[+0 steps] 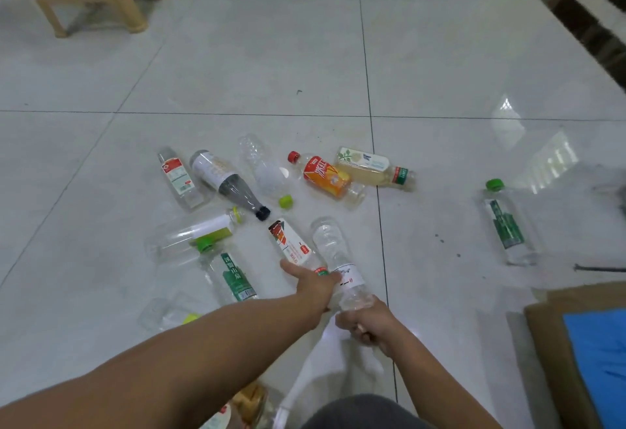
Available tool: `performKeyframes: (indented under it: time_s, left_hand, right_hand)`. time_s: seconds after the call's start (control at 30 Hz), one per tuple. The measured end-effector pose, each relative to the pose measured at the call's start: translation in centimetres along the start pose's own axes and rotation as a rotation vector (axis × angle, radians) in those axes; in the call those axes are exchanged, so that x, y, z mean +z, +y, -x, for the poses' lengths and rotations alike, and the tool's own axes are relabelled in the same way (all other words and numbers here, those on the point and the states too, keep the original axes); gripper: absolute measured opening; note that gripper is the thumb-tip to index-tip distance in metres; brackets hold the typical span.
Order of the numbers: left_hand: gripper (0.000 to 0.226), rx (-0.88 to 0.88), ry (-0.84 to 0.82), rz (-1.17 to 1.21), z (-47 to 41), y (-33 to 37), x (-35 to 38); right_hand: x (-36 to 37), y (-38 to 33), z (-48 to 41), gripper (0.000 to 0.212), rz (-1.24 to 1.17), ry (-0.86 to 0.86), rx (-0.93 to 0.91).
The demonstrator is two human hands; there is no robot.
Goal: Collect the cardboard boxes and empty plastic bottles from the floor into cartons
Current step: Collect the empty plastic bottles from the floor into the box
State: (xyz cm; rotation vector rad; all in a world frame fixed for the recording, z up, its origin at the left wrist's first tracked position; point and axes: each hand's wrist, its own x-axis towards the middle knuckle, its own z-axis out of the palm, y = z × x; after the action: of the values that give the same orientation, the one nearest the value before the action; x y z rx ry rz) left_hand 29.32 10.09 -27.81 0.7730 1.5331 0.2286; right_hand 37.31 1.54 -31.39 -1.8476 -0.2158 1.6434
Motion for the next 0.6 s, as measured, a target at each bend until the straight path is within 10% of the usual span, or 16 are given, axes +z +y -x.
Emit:
performKeyframes:
  time_s: [0.23,0.6]
  left_hand:
    - [0.091,0.249,-0.176,-0.156,3.9,0.4,6.0]
    - [0.084,0.608,-0.486,-0.074,15.1,3.5,16.1]
  right_hand:
    - [-4.7,0.7,3.0,0.02,-0.407,0.122,0.0]
    - [-16.7,-3.7,13.7,0.027,-0.189,0.568,-0.268]
